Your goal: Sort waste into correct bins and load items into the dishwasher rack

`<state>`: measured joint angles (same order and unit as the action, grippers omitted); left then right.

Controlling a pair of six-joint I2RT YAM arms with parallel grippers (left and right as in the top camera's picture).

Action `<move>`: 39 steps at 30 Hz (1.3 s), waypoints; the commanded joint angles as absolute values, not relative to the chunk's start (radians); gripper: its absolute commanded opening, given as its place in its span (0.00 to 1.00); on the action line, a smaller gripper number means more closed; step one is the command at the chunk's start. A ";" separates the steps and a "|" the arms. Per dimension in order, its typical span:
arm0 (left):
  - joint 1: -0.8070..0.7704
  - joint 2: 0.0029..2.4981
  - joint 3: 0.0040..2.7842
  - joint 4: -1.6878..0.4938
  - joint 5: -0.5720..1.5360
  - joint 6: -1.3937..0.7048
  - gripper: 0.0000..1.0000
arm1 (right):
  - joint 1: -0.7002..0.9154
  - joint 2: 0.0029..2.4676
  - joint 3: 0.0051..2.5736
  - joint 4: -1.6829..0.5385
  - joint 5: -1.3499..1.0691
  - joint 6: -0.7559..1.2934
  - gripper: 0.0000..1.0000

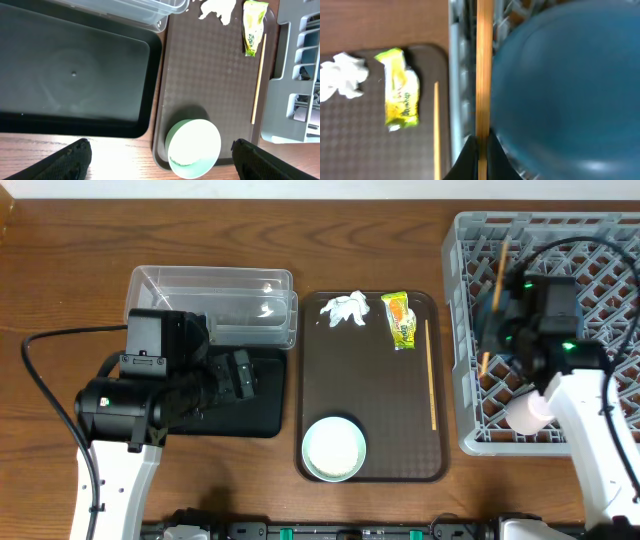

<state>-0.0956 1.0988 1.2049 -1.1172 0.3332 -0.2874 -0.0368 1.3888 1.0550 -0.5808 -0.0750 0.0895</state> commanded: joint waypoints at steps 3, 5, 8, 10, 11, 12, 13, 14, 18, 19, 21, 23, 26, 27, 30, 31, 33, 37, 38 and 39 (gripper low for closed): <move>-0.098 1.097 1.215 -1.118 0.327 -0.281 0.92 | -0.067 1.446 1.067 -0.548 -0.196 -0.114 0.01; -0.098 1.097 1.215 -1.118 0.327 -0.281 0.92 | -0.058 1.474 1.067 -0.548 -0.214 -0.134 0.01; -0.098 1.097 1.215 -1.118 0.327 -0.281 0.92 | -0.038 1.520 1.067 -0.541 -0.210 -0.136 0.05; -0.098 1.097 1.215 -1.118 0.327 -0.281 0.92 | -0.031 1.528 1.067 -0.543 -0.207 -0.119 0.35; -0.098 1.097 1.215 -1.118 0.327 -0.281 0.92 | -0.031 1.522 1.068 -0.547 -0.208 -0.103 0.40; -0.098 1.097 1.215 -1.118 0.327 -0.281 0.92 | -0.030 1.510 1.072 -0.555 -0.215 -0.088 0.42; -0.098 1.097 1.215 -1.118 0.327 -0.281 0.92 | -0.027 1.493 1.078 -0.565 -0.229 -0.071 0.43; -0.098 1.097 1.215 -1.118 0.327 -0.281 0.92 | -0.024 1.475 1.084 -0.574 -0.250 -0.060 0.44; -0.098 1.097 1.215 -1.118 0.327 -0.281 0.92 | 0.038 1.383 1.089 -0.613 -0.326 0.002 0.43; -0.098 1.097 1.215 -1.118 0.327 -0.281 0.92 | 0.069 1.364 1.088 -0.638 -0.322 0.011 0.41; -0.098 1.097 1.215 -1.118 0.327 -0.281 0.92 | 0.141 1.350 1.088 -0.692 -0.284 0.011 0.38; -0.098 1.097 1.215 -1.118 0.327 -0.281 0.92 | 0.223 1.359 1.084 -0.742 -0.199 0.030 0.37; -0.098 1.097 1.215 -1.118 0.327 -0.281 0.92 | 0.351 1.401 1.062 -0.794 0.001 0.138 0.33; -0.098 1.097 1.215 -1.118 0.327 -0.281 0.92 | 0.384 1.419 1.053 -0.804 0.064 0.184 0.33; -0.098 1.097 1.215 -1.118 0.327 -0.281 0.92 | 0.457 1.495 1.032 -0.807 0.229 0.318 0.33; -0.098 1.097 1.215 -1.118 0.327 -0.281 0.92 | 0.469 1.525 1.031 -0.804 0.270 0.354 0.33; -0.098 1.097 1.215 -1.118 0.327 -0.281 0.92 | 0.474 1.573 1.031 -0.785 0.314 0.395 0.34; -0.098 1.097 1.215 -1.118 0.327 -0.281 0.92 | 0.454 1.671 1.031 -0.705 0.324 0.395 0.38; -0.098 1.097 1.215 -1.118 0.327 -0.281 0.92 | 0.446 1.700 1.031 -0.690 0.320 0.395 0.38; -0.098 1.097 1.215 -1.118 0.327 -0.281 0.92 | 0.438 1.724 1.031 -0.682 0.316 0.395 0.38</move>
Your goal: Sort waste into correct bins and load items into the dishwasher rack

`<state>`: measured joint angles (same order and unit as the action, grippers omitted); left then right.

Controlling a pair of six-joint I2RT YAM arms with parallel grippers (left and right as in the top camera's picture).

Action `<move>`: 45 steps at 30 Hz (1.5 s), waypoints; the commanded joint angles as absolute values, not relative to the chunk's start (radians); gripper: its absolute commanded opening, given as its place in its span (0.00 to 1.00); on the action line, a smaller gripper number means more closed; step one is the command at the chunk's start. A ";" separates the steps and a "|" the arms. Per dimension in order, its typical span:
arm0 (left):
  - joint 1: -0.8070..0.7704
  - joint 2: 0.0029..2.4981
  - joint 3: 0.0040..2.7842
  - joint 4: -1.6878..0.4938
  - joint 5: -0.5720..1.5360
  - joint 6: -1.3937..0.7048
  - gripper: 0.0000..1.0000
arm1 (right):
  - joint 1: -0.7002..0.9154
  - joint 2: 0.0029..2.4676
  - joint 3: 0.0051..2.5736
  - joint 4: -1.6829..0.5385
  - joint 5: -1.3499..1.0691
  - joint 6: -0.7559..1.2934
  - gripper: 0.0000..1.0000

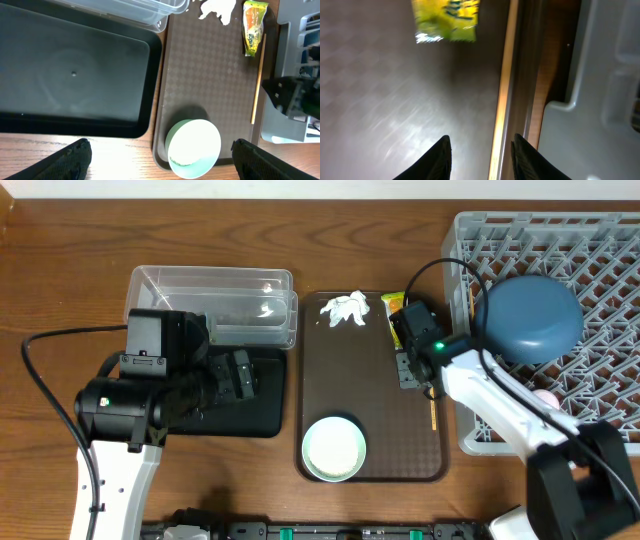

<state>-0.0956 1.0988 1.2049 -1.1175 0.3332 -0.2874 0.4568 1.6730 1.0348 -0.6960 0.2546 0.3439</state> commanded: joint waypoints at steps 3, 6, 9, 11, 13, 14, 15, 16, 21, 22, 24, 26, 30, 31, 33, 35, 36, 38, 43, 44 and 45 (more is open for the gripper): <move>-0.098 1.097 1.215 -1.118 0.327 -0.281 0.92 | 0.417 1.789 1.031 -0.680 0.276 0.395 0.38; -0.098 1.097 1.215 -1.118 0.327 -0.281 0.92 | 0.405 1.848 1.031 -0.685 0.245 0.396 0.36; -0.098 1.097 1.215 -1.118 0.327 -0.281 0.92 | 0.403 1.888 1.031 -0.695 0.242 0.396 0.31; -0.098 1.097 1.215 -1.118 0.327 -0.281 0.92 | 0.403 1.893 1.031 -0.701 0.213 0.394 0.11; -0.098 1.097 1.215 -1.118 0.327 -0.281 0.92 | 0.404 1.888 1.032 -0.702 0.184 0.369 0.03; -0.098 1.097 1.215 -1.118 0.327 -0.281 0.92 | 0.404 1.883 1.034 -0.702 0.173 0.353 0.01; -0.098 1.097 1.215 -1.118 0.327 -0.281 0.92 | 0.405 1.874 1.036 -0.703 0.166 0.339 0.01; -0.098 1.097 1.215 -1.118 0.327 -0.281 0.92 | 0.404 1.863 1.037 -0.705 0.165 0.332 0.01; -0.098 1.097 1.215 -1.118 0.327 -0.281 0.92 | 0.403 1.745 1.077 -0.757 0.168 0.300 0.01; -0.098 1.097 1.215 -1.118 0.327 -0.281 0.92 | 0.401 1.711 1.089 -0.766 0.169 0.297 0.01; -0.098 1.097 1.215 -1.118 0.327 -0.281 0.92 | 0.389 1.623 1.118 -0.788 0.186 0.295 0.01; -0.098 1.097 1.215 -1.118 0.327 -0.281 0.92 | 0.368 1.540 1.142 -0.798 0.228 0.294 0.01; -0.098 1.097 1.215 -1.118 0.327 -0.281 0.92 | 0.292 1.400 1.153 -0.763 0.295 0.252 0.01; -0.098 1.097 1.215 -1.118 0.327 -0.281 0.92 | 0.263 1.377 1.153 -0.740 0.294 0.226 0.01; -0.098 1.097 1.215 -1.118 0.327 -0.281 0.92 | 0.204 1.358 1.153 -0.694 0.263 0.185 0.01; -0.098 1.097 1.215 -1.118 0.327 -0.281 0.92 | 0.150 1.364 1.151 -0.647 0.208 0.133 0.01; -0.098 1.097 1.215 -1.118 0.327 -0.281 0.92 | 0.121 1.377 1.149 -0.616 0.163 0.102 0.01; -0.098 1.097 1.215 -1.118 0.327 -0.281 0.92 | 0.077 1.415 1.149 -0.563 0.064 0.023 0.01; -0.098 1.097 1.215 -1.118 0.327 -0.281 0.92 | 0.035 1.539 1.149 -0.501 0.039 -0.069 0.01; -0.098 1.097 1.215 -1.118 0.327 -0.281 0.92 | 0.036 1.562 1.149 -0.501 0.027 -0.069 0.01; -0.098 1.097 1.215 -1.118 0.327 -0.281 0.92 | 0.038 1.579 1.149 -0.505 -0.001 -0.069 0.01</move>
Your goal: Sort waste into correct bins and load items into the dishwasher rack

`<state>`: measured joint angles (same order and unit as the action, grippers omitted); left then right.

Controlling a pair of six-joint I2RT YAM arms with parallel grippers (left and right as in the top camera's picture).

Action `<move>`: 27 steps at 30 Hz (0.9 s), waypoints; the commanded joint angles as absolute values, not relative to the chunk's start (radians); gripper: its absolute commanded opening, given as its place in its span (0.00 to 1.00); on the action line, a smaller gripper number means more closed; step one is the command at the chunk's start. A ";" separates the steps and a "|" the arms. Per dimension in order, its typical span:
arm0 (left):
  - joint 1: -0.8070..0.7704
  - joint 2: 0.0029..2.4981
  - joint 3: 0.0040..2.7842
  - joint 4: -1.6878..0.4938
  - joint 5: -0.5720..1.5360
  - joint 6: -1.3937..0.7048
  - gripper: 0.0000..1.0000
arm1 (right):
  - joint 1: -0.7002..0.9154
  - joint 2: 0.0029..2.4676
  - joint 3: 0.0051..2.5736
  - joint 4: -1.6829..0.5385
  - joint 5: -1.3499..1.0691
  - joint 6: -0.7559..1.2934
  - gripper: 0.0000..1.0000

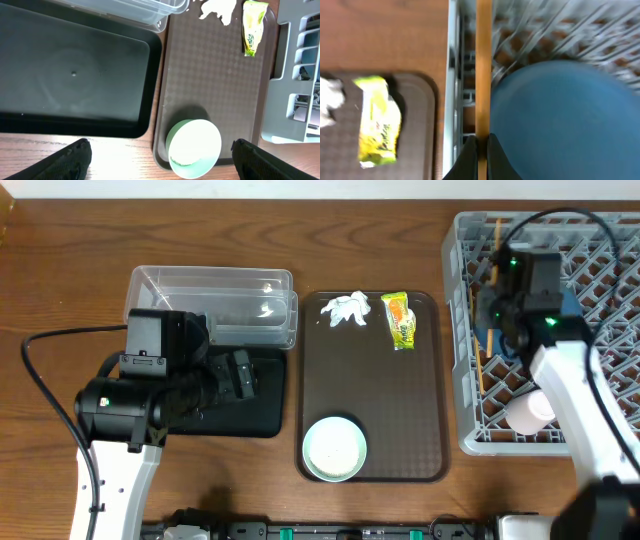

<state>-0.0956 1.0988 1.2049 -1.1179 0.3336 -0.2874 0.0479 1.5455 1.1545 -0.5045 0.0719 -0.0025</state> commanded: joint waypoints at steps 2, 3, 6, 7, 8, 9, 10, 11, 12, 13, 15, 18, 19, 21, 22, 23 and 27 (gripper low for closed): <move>-0.098 1.097 1.215 -1.118 0.327 -0.281 0.92 | 0.047 1.590 1.150 -0.512 -0.047 -0.068 0.05; -0.098 1.097 1.215 -1.118 0.327 -0.281 0.92 | 0.052 1.589 1.150 -0.513 -0.054 -0.068 0.22; -0.098 1.097 1.215 -1.118 0.327 -0.281 0.92 | 0.067 1.548 1.160 -0.534 -0.054 -0.037 0.45; -0.098 1.097 1.215 -1.118 0.327 -0.281 0.92 | 0.071 1.519 1.168 -0.548 -0.054 -0.020 0.46; -0.098 1.097 1.215 -1.118 0.327 -0.281 0.92 | 0.073 1.497 1.171 -0.557 -0.054 -0.014 0.47; -0.098 1.097 1.215 -1.118 0.327 -0.281 0.92 | 0.075 1.467 1.174 -0.566 -0.055 -0.011 0.48; -0.098 1.097 1.215 -1.118 0.327 -0.281 0.92 | 0.080 1.428 1.176 -0.574 -0.062 -0.007 0.49; -0.098 1.097 1.215 -1.118 0.327 -0.281 0.92 | 0.086 1.386 1.176 -0.579 -0.062 -0.008 0.50; -0.098 1.097 1.215 -1.118 0.327 -0.281 0.92 | 0.093 1.348 1.176 -0.584 -0.062 -0.008 0.50; -0.098 1.097 1.215 -1.118 0.327 -0.281 0.92 | 0.101 1.310 1.176 -0.590 -0.068 -0.008 0.51; -0.098 1.097 1.215 -1.118 0.327 -0.281 0.92 | 0.123 1.230 1.176 -0.604 -0.117 -0.008 0.56; -0.098 1.097 1.215 -1.118 0.327 -0.281 0.92 | 0.166 1.118 1.176 -0.638 -0.218 -0.008 0.92; -0.098 1.097 1.215 -1.118 0.327 -0.281 0.92 | 0.179 1.082 1.176 -0.652 -0.238 -0.008 0.99; -0.098 1.097 1.215 -1.118 0.327 -0.281 0.92 | 0.196 1.027 1.176 -0.680 -0.253 -0.007 0.99; -0.098 1.097 1.215 -1.118 0.327 -0.281 0.92 | 0.204 1.002 1.176 -0.699 -0.253 -0.007 0.99; -0.098 1.097 1.215 -1.118 0.327 -0.281 0.92 | 0.211 0.976 1.176 -0.725 -0.255 0.004 0.99; -0.098 1.097 1.215 -1.118 0.327 -0.281 0.92 | 0.218 0.903 1.176 -0.835 -0.290 0.030 0.99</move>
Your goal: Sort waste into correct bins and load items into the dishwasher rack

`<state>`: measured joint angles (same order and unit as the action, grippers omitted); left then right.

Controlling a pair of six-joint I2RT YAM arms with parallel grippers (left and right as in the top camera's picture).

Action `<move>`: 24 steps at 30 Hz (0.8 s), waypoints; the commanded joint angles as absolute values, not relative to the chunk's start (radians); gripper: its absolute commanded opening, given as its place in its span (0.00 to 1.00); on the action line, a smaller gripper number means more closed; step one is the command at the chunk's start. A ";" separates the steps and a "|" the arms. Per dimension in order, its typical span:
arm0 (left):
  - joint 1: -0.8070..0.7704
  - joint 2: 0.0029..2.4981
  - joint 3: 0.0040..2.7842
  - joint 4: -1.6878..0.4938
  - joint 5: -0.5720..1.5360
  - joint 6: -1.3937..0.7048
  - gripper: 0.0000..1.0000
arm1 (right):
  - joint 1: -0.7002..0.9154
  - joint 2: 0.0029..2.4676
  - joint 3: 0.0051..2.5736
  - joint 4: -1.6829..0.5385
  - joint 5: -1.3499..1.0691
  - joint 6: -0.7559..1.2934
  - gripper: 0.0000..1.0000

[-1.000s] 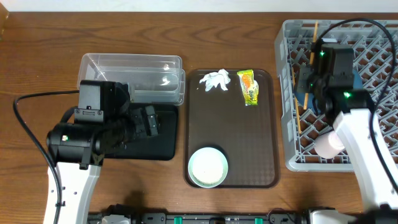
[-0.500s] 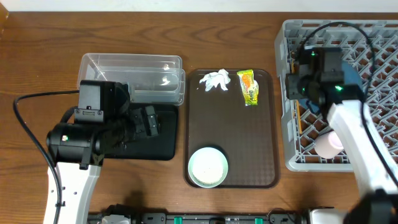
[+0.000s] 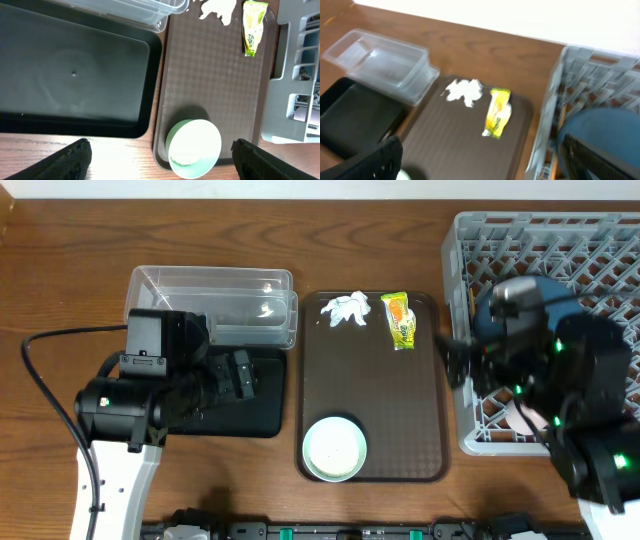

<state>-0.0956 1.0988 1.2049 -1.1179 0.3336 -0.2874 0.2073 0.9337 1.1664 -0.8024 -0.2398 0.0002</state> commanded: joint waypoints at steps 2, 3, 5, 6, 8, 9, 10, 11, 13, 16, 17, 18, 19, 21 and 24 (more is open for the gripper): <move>-0.098 1.097 1.215 -1.118 0.327 -0.281 0.92 | 0.218 0.874 1.176 -0.909 -0.296 0.029 0.99; -0.098 1.097 1.215 -1.118 0.327 -0.281 0.92 | 0.218 0.865 1.176 -0.942 -0.296 0.029 0.99; -0.098 1.097 1.215 -1.118 0.327 -0.281 0.92 | 0.216 0.846 1.176 -1.014 -0.271 0.029 0.99; -0.098 1.097 1.215 -1.118 0.327 -0.281 0.92 | 0.216 0.840 1.176 -1.036 -0.262 0.028 0.99; -0.098 1.097 1.215 -1.118 0.327 -0.281 0.92 | 0.216 0.831 1.176 -1.050 -0.248 0.028 0.99; -0.098 1.097 1.215 -1.118 0.327 -0.281 0.92 | 0.216 0.825 1.176 -1.051 -0.239 0.025 0.99; -0.097 1.097 1.215 -1.118 0.327 -0.281 0.92 | 0.216 0.817 1.176 -1.050 -0.233 0.018 0.99; -0.098 1.097 1.215 -1.118 0.327 -0.281 0.92 | 0.216 0.807 1.176 -1.051 -0.232 -0.001 0.99; -0.098 1.097 1.215 -1.118 0.327 -0.281 0.92 | 0.216 0.778 1.176 -1.052 -0.215 -0.028 0.99; -0.098 1.097 1.215 -1.118 0.327 -0.281 0.92 | 0.216 0.719 1.174 -1.070 -0.138 -0.043 0.99; -0.098 1.097 1.215 -1.118 0.327 -0.281 0.92 | 0.215 0.690 1.165 -1.078 -0.094 -0.048 0.99; -0.098 1.097 1.215 -1.118 0.327 -0.281 0.92 | 0.213 0.668 1.157 -1.077 -0.073 -0.051 0.99; -0.098 1.097 1.215 -1.118 0.327 -0.281 0.92 | 0.207 0.641 1.142 -1.075 -0.053 -0.059 0.99; -0.098 1.097 1.215 -1.118 0.327 -0.281 0.92 | 0.188 0.578 1.094 -1.055 -0.032 -0.089 0.99; -0.098 1.097 1.215 -1.118 0.327 -0.281 0.92 | 0.154 0.469 0.969 -0.985 -0.031 -0.122 0.99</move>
